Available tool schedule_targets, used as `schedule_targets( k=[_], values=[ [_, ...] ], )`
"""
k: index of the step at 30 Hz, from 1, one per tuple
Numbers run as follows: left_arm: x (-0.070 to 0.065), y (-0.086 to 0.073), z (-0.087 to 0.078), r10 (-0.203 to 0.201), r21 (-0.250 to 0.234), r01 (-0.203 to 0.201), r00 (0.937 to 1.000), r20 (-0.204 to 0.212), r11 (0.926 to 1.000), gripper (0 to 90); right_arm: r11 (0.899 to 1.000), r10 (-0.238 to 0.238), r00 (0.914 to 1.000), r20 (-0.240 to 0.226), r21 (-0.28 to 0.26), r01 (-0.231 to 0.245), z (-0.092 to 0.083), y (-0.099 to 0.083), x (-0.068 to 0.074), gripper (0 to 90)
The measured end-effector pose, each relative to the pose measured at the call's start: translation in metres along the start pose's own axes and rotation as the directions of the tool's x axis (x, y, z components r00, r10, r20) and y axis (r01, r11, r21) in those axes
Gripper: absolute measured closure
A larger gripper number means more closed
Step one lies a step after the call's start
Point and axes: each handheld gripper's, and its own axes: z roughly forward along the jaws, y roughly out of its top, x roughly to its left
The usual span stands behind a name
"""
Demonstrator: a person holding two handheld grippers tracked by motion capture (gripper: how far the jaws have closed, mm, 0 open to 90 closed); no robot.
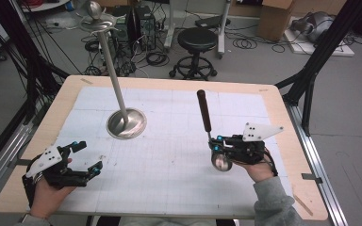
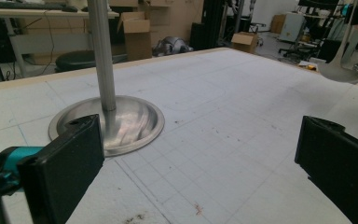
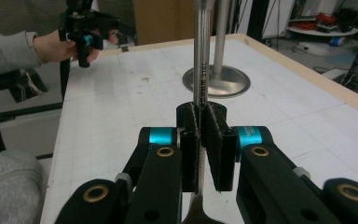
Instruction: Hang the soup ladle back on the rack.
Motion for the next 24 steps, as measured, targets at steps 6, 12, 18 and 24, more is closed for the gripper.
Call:
schedule_targets(
  k=[6,12,18,24],
  values=[
    [-0.001,0.001,0.000,-0.002,-0.004,0.002,1.0000,0.005,1.0000,1.7,0.999,0.026,0.9994,0.022,-0.032,-0.025,-0.006,-0.002,-0.004,84.8],
    [-0.002,0.004,-0.001,-0.025,-0.033,0.026,0.9996,0.012,0.9991,1.7,0.997,0.048,0.9987,0.016,-0.060,-0.047,-0.007,-0.003,-0.010,84.8],
    [-0.001,0.004,-0.002,-0.050,-0.049,0.051,0.9986,0.018,0.9975,1.7,0.996,0.048,0.9988,0.012,-0.077,-0.047,-0.007,-0.002,-0.019,84.9],
    [0.000,0.004,0.000,-0.048,-0.045,0.049,0.9986,0.020,0.9978,1.7,0.995,0.060,0.9974,0.039,-0.085,-0.057,-0.012,0.000,-0.027,84.8]
  ],
)
